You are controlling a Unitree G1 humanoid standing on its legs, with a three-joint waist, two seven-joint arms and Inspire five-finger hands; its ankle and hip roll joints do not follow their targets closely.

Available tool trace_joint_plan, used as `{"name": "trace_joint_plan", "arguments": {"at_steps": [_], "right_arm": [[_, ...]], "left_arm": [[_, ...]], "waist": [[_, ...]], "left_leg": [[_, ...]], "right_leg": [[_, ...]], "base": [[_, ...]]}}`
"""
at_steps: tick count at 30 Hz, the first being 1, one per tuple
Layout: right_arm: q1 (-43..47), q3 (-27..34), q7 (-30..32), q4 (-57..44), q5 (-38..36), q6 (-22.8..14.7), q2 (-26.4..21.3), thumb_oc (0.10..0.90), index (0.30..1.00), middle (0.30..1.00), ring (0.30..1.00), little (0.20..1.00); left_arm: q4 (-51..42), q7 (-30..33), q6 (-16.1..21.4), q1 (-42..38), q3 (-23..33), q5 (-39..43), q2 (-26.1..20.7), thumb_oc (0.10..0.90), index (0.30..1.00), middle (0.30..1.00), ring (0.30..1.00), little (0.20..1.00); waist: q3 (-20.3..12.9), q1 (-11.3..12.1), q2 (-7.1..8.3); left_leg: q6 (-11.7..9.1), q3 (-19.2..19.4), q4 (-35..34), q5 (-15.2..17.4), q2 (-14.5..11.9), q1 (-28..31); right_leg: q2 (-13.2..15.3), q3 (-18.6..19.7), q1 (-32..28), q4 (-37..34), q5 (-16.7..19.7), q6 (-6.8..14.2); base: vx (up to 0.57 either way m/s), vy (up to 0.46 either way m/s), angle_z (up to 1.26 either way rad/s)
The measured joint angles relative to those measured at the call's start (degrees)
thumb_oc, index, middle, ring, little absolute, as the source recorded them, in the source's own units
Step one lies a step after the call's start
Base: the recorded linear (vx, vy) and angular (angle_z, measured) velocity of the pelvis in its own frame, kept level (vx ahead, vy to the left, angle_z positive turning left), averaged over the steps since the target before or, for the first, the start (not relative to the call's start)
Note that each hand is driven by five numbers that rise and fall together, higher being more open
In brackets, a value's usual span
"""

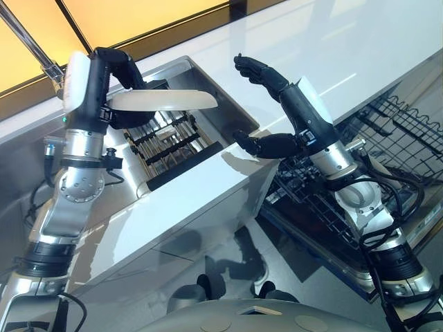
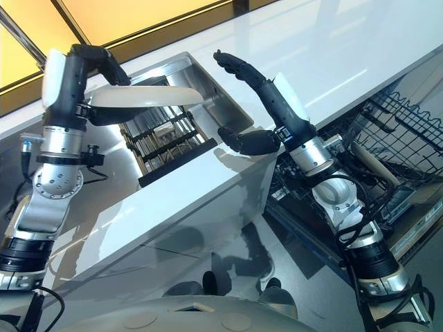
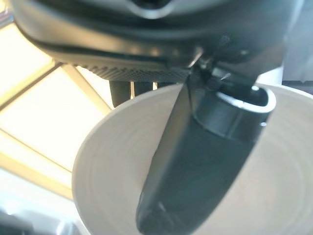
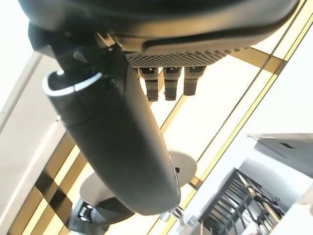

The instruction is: Pick up plates and place into dishwasher.

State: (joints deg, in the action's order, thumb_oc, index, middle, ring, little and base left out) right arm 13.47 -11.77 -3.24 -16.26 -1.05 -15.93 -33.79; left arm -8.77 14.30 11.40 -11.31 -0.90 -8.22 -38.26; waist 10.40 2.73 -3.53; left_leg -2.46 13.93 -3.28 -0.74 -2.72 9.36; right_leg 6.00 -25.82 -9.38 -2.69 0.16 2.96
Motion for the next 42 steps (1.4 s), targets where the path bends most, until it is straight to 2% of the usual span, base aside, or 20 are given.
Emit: {"name": "trace_joint_plan", "arguments": {"at_steps": [5, 10, 11, 12, 13, 23, 25, 26, 27, 29, 32, 33, 35, 36, 37, 42], "right_arm": [[0.6, -0.6, 0.8, 0.0, 0.0, 0.0, 1.9, 0.8, 0.9, 0.9, 0.9, 0.9], [0.6, -2.7, 2.5, 0.0, 0.0, 0.6, 3.0, 0.8, 0.9, 0.9, 0.9, 0.9], [0.6, -3.0, 2.5, 0.0, 0.0, 1.0, 3.5, 0.753, 0.86, 0.86, 0.86, 0.853], [0.6, -3.4, 2.7, 0.0, 0.0, 1.2, 3.8, 0.221, 0.404, 0.404, 0.404, 0.321], [0.6, -3.8, 2.9, 0.0, 0.0, 1.3, 3.7, 0.1, 0.3, 0.3, 0.3, 0.2], [0.5, -5.1, 3.1, 0.2, 0.0, 2.7, 3.7, 0.1, 0.3, 0.3, 0.3, 0.2], [0.6, -4.7, 5.7, 0.2, 0.0, 2.6, 3.9, 0.1, 0.3, 0.3, 0.3, 0.2], [0.6, -4.6, 5.9, 0.3, 0.1, 2.6, 3.9, 0.1, 0.3, 0.3, 0.3, 0.2], [0.5, -4.6, 5.9, 0.3, 0.1, 2.6, 3.8, 0.1, 0.3, 0.3, 0.3, 0.2], [0.5, -4.6, 6.2, 0.3, 0.2, 2.6, 3.8, 0.1, 0.3, 0.3, 0.3, 0.2], [0.5, -4.6, 6.9, 0.3, 0.5, 2.6, 3.8, 0.1, 0.3, 0.3, 0.3, 0.2], [0.5, -4.6, 7.2, 0.3, 0.5, 2.6, 3.8, 0.1, 0.3, 0.3, 0.3, 0.2], [0.5, -4.6, 7.7, 0.2, 0.5, 2.6, 3.8, 0.1, 0.3, 0.3, 0.3, 0.2], [0.5, -4.5, 7.9, 0.3, 0.5, 2.6, 3.8, 0.1, 0.3, 0.3, 0.3, 0.2], [0.5, -4.4, 7.9, 0.3, 0.5, 2.6, 3.8, 0.1, 0.3, 0.3, 0.3, 0.2], [0.0, -3.9, 8.2, 0.3, 0.6, 2.3, 3.8, 0.1, 0.3, 0.3, 0.3, 0.2]], "left_arm": [[0.0, -2.7, -1.3, -0.3, -6.0, 0.4, 1.9, 0.1, 0.3, 0.3, 0.3, 0.2], [0.0, -3.3, -2.2, -0.3, -7.6, 1.4, 4.4, 0.1, 0.3, 0.3, 0.3, 0.2], [0.0, -3.3, -2.4, -0.3, -8.0, 1.6, 4.8, 0.1, 0.3, 0.3, 0.3, 0.2], [0.0, -3.3, -2.4, -0.3, -8.7, 1.6, 5.3, 0.1, 0.3, 0.3, 0.3, 0.2], [0.0, -3.3, -2.4, -0.3, -9.0, 1.6, 5.6, 0.1, 0.3, 0.3, 0.3, 0.2], [0.0, -1.3, -2.5, -0.8, -10.8, 1.5, 7.2, 0.1, 0.3, 0.3, 0.3, 0.2], [-0.3, -1.4, -2.4, -0.8, -12.4, 1.4, 7.4, 0.1, 0.3, 0.3, 0.3, 0.2], [-0.3, -1.3, -2.4, -0.8, -12.7, 1.4, 7.5, 0.309, 0.479, 0.479, 0.479, 0.409], [-0.3, -1.1, -2.7, -0.8, -12.8, 1.4, 8.0, 0.421, 0.575, 0.575, 0.575, 0.521], [-0.3, -1.1, -2.8, -0.8, -12.8, 1.4, 8.3, 0.443, 0.594, 0.594, 0.594, 0.543], [-0.3, -1.1, -2.8, -0.8, -12.8, 1.3, 8.3, 0.372, 0.533, 0.533, 0.533, 0.472], [-0.3, -1.1, -2.8, -0.8, -12.8, 1.3, 8.3, 0.322, 0.491, 0.491, 0.491, 0.422], [-0.3, -1.1, -2.8, -0.8, -12.8, 1.3, 8.3, 0.391, 0.549, 0.549, 0.549, 0.491], [-0.3, -1.1, -2.8, -0.8, -12.8, 1.3, 8.3, 0.687, 0.804, 0.804, 0.804, 0.787], [-0.3, -1.1, -2.8, -0.8, -12.8, 1.3, 8.3, 0.8, 0.9, 0.9, 0.9, 0.9], [-0.3, -1.6, -3.5, -0.6, -12.7, 1.4, 8.3, 0.8, 0.9, 0.9, 0.9, 0.9]], "waist": [[0.0, -0.1, 0.0], [0.0, -0.7, 0.02], [0.0, -0.9, 0.02], [0.0, -1.1, 0.03], [0.0, -1.2, 0.04], [0.0, -2.8, 0.08], [0.0, -2.9, 0.09], [0.0, -2.9, 0.09], [0.0, -2.9, 0.1], [0.0, -3.0, 0.11], [0.0, -2.9, 0.11], [0.0, -2.8, 0.11], [0.0, -2.8, 0.11], [0.0, -2.8, 0.11], [0.0, -2.7, 0.11], [0.0, -2.6, 0.11]], "left_leg": [[0.0, 0.1, -0.1, 0.0, 0.0, 0.1], [0.0, 0.7, -0.3, 0.0, 0.0, 0.5], [0.0, 0.8, -0.3, 0.0, 0.0, 0.5], [0.0, 0.9, -0.3, 0.0, 0.0, 0.5], [0.0, 0.9, -0.4, 0.0, 0.0, 0.6], [0.0, 2.9, -1.1, 0.0, -0.1, 1.4], [0.0, 3.0, -1.1, 0.0, -0.1, 1.4], [0.0, 3.0, -1.2, 0.0, -0.1, 1.4], [0.0, 3.0, -1.2, 0.0, -0.1, 1.4], [0.0, 3.1, -1.2, 0.0, -0.2, 1.5], [0.0, 3.1, -1.2, 0.0, -0.2, 1.5], [0.0, 3.1, -1.2, 0.0, -0.1, 1.5], [0.0, 3.1, -1.2, 0.0, -0.1, 1.5], [0.0, 3.0, -1.2, 0.0, -0.1, 1.5], [0.0, 3.0, -1.2, 0.0, -0.1, 1.5], [0.0, 2.7, -1.2, 0.0, -0.1, 1.4]], "right_leg": [[0.0, 0.2, 0.0, 0.0, 0.0, 0.0], [-0.1, 0.7, 0.0, 0.0, 0.0, 0.0], [-0.1, 0.7, 0.0, 0.0, 0.0, 0.0], [-0.1, 0.8, 0.0, 0.0, 0.0, 0.0], [-0.1, 0.9, 0.0, 0.0, 0.0, 0.0], [-0.3, 1.8, 0.0, -0.2, 0.0, 0.0], [-0.3, 1.9, 0.0, -0.2, 0.0, 0.0], [-0.3, 1.9, 0.0, -0.2, 0.0, 0.0], [-0.4, 1.9, 0.0, -0.2, 0.0, 0.0], [-0.4, 1.9, 0.0, -0.2, 0.0, 0.0], [-0.4, 1.9, 0.0, -0.2, 0.0, 0.0], [-0.4, 1.9, 0.0, -0.2, 0.0, 0.0], [-0.4, 1.9, -0.1, -0.2, 0.0, 0.0], [-0.4, 1.8, -0.1, -0.2, 0.0, 0.0], [-0.4, 1.8, -0.1, -0.2, 0.0, 0.0], [-0.4, 1.6, -0.2, -0.3, 0.0, 0.0]], "base": [[0.0, -0.001, -0.01], [0.01, -0.011, -0.05], [0.0, 0.0, 0.0], [0.0, 0.0, 0.0], [0.02, -0.017, -0.05], [0.01, -0.023, -0.05], [0.0, 0.0, 0.0], [0.0, 0.0, 0.0], [0.0, 0.0, 0.0], [0.0, 0.0, 0.0], [0.0, 0.0, 0.0], [0.0, 0.0, 0.0], [0.0, 0.0, 0.0], [0.0, 0.0, 0.0], [0.0, 0.0, 0.0], [0.0, 0.0, 0.01]]}}
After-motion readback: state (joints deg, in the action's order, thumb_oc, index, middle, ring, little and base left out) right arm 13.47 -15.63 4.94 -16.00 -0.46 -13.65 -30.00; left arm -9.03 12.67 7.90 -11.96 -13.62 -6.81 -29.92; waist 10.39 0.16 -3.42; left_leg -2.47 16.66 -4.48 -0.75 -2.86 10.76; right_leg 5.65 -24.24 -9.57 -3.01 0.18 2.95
